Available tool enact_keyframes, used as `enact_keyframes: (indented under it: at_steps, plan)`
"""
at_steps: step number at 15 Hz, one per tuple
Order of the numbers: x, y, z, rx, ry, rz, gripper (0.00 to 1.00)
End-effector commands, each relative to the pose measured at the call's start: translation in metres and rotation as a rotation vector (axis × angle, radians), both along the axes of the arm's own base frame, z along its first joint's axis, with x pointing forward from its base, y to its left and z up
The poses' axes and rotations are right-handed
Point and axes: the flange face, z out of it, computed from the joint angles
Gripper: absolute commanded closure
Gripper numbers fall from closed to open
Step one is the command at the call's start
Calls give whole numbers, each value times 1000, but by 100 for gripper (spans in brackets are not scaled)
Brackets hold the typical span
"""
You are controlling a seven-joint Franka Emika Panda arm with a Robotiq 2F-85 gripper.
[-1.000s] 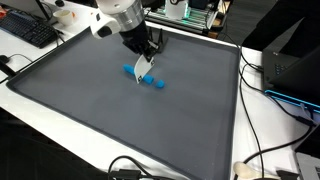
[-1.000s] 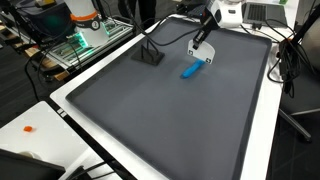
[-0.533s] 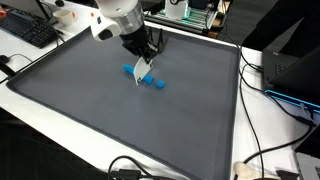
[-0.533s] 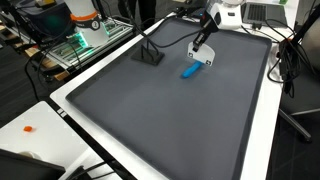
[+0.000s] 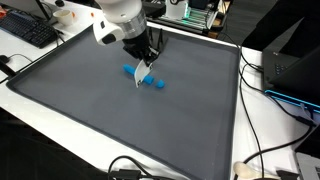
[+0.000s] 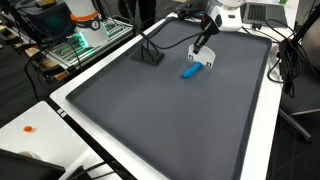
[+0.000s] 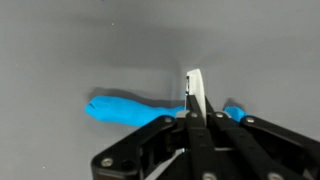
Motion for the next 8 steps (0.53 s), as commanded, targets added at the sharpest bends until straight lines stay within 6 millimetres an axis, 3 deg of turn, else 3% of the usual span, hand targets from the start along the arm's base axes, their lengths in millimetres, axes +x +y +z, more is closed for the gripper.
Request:
enact_keyframes:
  at_steps: [1, 8]
  plan:
    - [-1, 4, -22, -28, 4, 25, 99]
    - [0, 6, -36, -44, 21, 40, 99]
